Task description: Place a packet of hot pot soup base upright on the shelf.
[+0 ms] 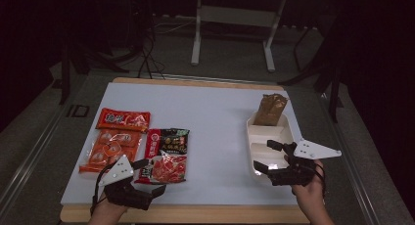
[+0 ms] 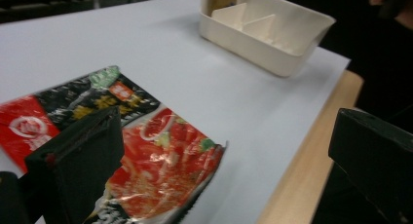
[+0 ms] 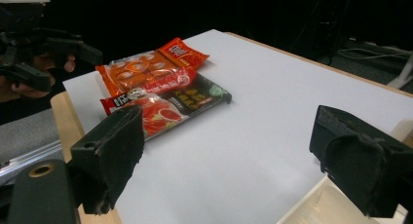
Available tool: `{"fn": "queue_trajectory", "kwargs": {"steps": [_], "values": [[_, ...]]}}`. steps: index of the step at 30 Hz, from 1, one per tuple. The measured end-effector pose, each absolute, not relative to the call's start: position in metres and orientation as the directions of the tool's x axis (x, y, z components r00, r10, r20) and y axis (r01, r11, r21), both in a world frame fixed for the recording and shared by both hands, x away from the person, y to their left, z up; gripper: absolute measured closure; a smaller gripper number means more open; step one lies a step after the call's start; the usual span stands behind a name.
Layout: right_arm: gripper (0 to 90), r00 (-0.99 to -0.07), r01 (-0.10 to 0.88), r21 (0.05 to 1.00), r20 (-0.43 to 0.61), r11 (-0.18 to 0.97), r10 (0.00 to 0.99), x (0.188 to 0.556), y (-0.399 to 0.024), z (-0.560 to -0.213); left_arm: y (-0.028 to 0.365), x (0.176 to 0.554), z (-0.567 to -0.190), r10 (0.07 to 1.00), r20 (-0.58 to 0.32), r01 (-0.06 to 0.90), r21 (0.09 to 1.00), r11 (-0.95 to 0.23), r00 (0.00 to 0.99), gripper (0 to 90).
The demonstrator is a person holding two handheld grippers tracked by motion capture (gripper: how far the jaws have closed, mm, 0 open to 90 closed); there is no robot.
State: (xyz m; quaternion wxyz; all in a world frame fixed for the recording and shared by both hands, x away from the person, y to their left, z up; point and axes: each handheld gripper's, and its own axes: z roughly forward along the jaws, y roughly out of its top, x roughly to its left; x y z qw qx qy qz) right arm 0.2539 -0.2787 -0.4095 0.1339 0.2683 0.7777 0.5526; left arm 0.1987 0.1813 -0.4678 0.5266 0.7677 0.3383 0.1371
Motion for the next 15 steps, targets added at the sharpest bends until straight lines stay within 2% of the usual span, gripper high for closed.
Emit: {"fn": "queue_trajectory", "kwargs": {"steps": [3,6,9,12,14,15], "values": [[12.3,-0.827,0.264,0.933,0.087,0.246,0.555,0.251,-0.279,-0.409,0.188,0.206,-0.466,0.677,-0.17,0.391,0.901,-0.186,0.716,0.1],[12.3,-0.832,0.261,0.936,0.094,0.236,0.546,0.247,-0.281,-0.409,0.194,0.215,-0.463,0.716,-0.146,0.401,0.894,-0.199,0.683,2.6],[12.5,-0.835,0.251,0.942,0.095,0.221,0.542,0.245,-0.283,-0.409,0.201,0.226,-0.46,0.764,-0.115,0.419,0.882,-0.216,0.635,16.7],[12.6,-0.835,0.249,0.946,0.1,0.209,0.54,0.243,-0.284,-0.409,0.208,0.238,-0.46,0.803,-0.098,0.452,0.862,-0.227,0.589,39.5],[12.7,-0.839,0.246,0.948,0.103,0.204,0.535,0.242,-0.285,-0.408,0.21,0.246,-0.462,0.844,-0.071,0.485,0.842,-0.235,0.532,50.3],[12.7,-0.839,0.244,0.948,0.101,0.203,0.534,0.242,-0.285,-0.408,0.21,0.25,-0.465,0.854,-0.06,0.5,0.831,-0.244,0.517,52.4]]}}
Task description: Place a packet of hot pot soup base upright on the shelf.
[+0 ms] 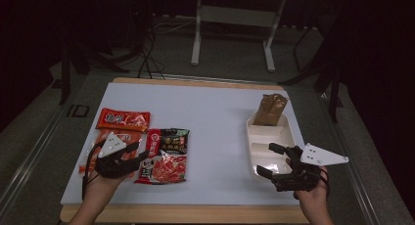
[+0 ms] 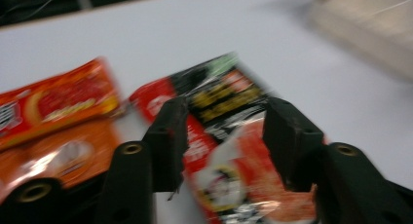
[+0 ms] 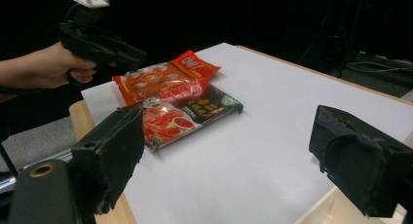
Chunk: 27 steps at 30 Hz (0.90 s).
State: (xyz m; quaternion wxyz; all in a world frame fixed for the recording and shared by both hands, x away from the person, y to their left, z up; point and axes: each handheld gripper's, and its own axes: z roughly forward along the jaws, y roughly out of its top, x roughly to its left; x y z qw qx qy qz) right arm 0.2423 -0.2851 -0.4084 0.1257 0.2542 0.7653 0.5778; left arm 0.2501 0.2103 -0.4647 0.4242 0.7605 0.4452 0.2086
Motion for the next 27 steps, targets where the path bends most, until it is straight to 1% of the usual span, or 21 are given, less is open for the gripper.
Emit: {"fn": "queue_trajectory", "kwargs": {"steps": [1,2,4,5,6,8,10,11,12,13,14,15,21,23,24,26,27], "values": [[12.7,-0.84,0.243,0.949,0.102,0.201,0.533,0.242,-0.285,-0.408,0.211,0.253,-0.467,0.864,-0.055,0.507,0.828,-0.24,0.5,53.6],[12.7,-0.842,0.244,0.949,0.105,0.2,0.53,0.242,-0.285,-0.409,0.211,0.257,-0.47,0.874,-0.051,0.525,0.816,-0.242,0.483,59.3],[12.8,-0.842,0.243,0.948,0.101,0.205,0.53,0.243,-0.285,-0.409,0.21,0.265,-0.477,0.882,-0.056,0.562,0.789,-0.247,0.468,62.0],[12.8,-0.843,0.246,0.947,0.104,0.206,0.528,0.243,-0.284,-0.41,0.209,0.269,-0.481,0.895,-0.047,0.578,0.778,-0.246,0.444,67.3],[12.8,-0.843,0.248,0.947,0.107,0.205,0.527,0.244,-0.284,-0.41,0.208,0.273,-0.485,0.906,-0.032,0.597,0.762,-0.251,0.422,70.0],[12.8,-0.843,0.252,0.946,0.11,0.206,0.526,0.244,-0.284,-0.412,0.209,0.279,-0.492,0.916,-0.023,0.619,0.744,-0.253,0.401,75.3],[12.9,-0.845,0.251,0.945,0.109,0.209,0.523,0.244,-0.283,-0.412,0.211,0.283,-0.5,0.917,0.009,0.632,0.722,-0.282,0.398,83.0],[12.9,-0.845,0.251,0.945,0.109,0.209,0.523,0.244,-0.283,-0.412,0.211,0.283,-0.5,0.917,0.009,0.632,0.722,-0.282,0.398,86.3],[12.8,-0.848,0.25,0.945,0.109,0.211,0.518,0.244,-0.283,-0.413,0.215,0.29,-0.508,0.921,0.008,0.659,0.697,-0.284,0.388,86.3],[12.9,-0.848,0.252,0.945,0.112,0.209,0.517,0.244,-0.283,-0.413,0.217,0.292,-0.512,0.927,-0.014,0.676,0.688,-0.263,0.374,89.9],[12.9,-0.849,0.255,0.944,0.117,0.207,0.515,0.245,-0.283,-0.413,0.219,0.293,-0.515,0.928,-0.033,0.691,0.678,-0.251,0.37,90.0],[12.9,-0.85,0.258,0.943,0.119,0.208,0.514,0.245,-0.283,-0.413,0.218,0.294,-0.518,0.926,-0.034,0.701,0.663,-0.261,0.377,90.0],[13.0,-0.853,0.262,0.942,0.125,0.208,0.507,0.246,-0.281,-0.414,0.207,0.295,-0.528,0.915,0.008,0.727,0.604,-0.326,0.403,89.9],[13.0,-0.854,0.265,0.94,0.126,0.213,0.505,0.246,-0.28,-0.414,0.206,0.296,-0.528,0.909,-0.029,0.732,0.603,-0.316,0.416,89.9],[13.0,-0.854,0.265,0.94,0.126,0.214,0.505,0.246,-0.28,-0.414,0.204,0.297,-0.528,0.906,-0.032,0.736,0.596,-0.322,0.422,89.9],[13.1,-0.855,0.269,0.939,0.13,0.215,0.502,0.246,-0.28,-0.415,0.199,0.298,-0.528,0.899,-0.021,0.734,0.587,-0.343,0.437,89.9],[13.1,-0.855,0.269,0.939,0.128,0.217,0.503,0.247,-0.28,-0.415,0.196,0.298,-0.528,0.899,-0.001,0.73,0.584,-0.355,0.438,90.0]]}}
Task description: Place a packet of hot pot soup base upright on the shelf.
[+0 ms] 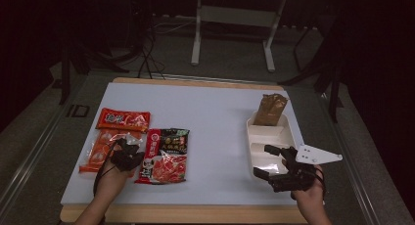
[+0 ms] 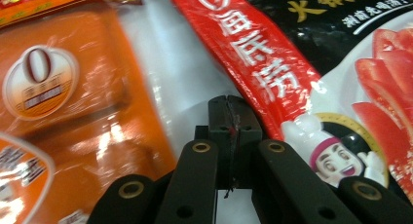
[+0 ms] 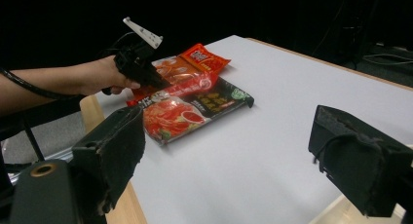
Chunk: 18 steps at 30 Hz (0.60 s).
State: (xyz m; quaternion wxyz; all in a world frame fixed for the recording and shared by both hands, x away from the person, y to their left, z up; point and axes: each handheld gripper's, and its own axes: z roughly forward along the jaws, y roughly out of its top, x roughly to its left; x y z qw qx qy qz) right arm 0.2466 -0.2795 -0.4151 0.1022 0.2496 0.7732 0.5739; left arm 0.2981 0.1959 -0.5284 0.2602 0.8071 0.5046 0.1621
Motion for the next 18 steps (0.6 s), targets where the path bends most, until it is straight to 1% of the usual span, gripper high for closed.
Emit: {"fn": "queue_trajectory", "kwargs": {"steps": [5,8,18], "values": [[13.1,-0.856,0.271,0.938,0.132,0.216,0.501,0.247,-0.28,-0.415,0.19,0.299,-0.527,0.898,0.011,0.727,0.582,-0.364,0.44,90.0],[13.1,-0.856,0.268,0.938,0.129,0.218,0.5,0.247,-0.28,-0.415,0.188,0.298,-0.528,0.893,-0.009,0.728,0.583,-0.361,0.45,90.0],[13.1,-0.86,0.277,0.935,0.138,0.221,0.492,0.247,-0.277,-0.417,0.164,0.296,-0.526,0.85,-0.025,0.702,0.577,-0.418,0.526,90.0]]}}
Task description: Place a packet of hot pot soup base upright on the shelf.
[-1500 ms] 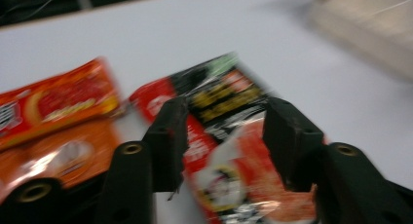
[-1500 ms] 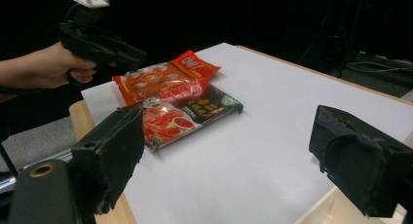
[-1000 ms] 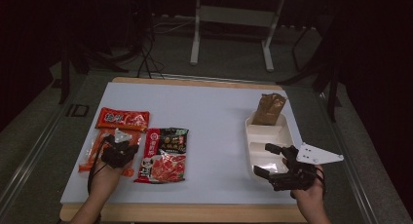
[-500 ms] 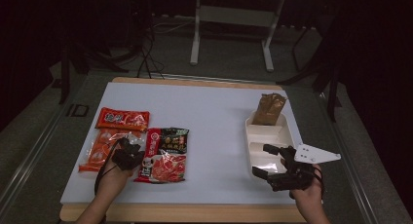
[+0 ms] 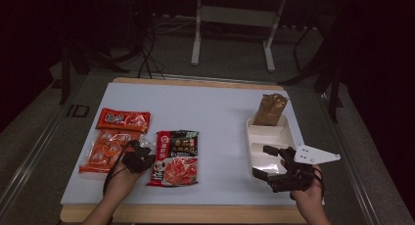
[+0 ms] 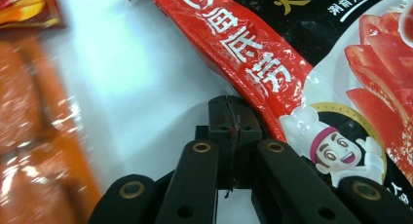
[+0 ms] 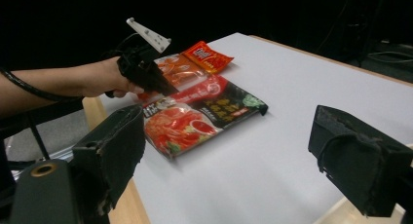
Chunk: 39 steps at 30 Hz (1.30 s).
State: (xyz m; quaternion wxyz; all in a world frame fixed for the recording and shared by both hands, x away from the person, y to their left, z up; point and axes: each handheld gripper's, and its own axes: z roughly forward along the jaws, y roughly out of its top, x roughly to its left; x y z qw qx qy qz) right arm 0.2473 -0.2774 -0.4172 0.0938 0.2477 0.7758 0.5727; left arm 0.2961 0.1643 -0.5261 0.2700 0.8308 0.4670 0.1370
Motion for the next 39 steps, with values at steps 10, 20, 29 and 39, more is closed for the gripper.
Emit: {"fn": "queue_trajectory", "kwargs": {"steps": [10,20,29,39], "values": [[13.1,-0.863,0.274,0.934,0.134,0.231,0.487,0.247,-0.276,-0.418,0.138,0.298,-0.525,0.815,-0.042,0.682,0.572,-0.455,0.579,90.0],[13.1,-0.862,0.278,0.932,0.137,0.23,0.489,0.248,-0.277,-0.419,0.113,0.3,-0.525,0.777,-0.061,0.663,0.566,-0.49,0.626,90.0],[13.2,-0.864,0.276,0.932,0.134,0.235,0.485,0.248,-0.277,-0.419,0.094,0.302,-0.525,0.751,-0.082,0.652,0.564,-0.507,0.655,90.0],[13.1,-0.865,0.275,0.931,0.131,0.239,0.484,0.247,-0.277,-0.419,0.083,0.303,-0.524,0.741,-0.104,0.656,0.559,-0.508,0.663,90.0]]}}
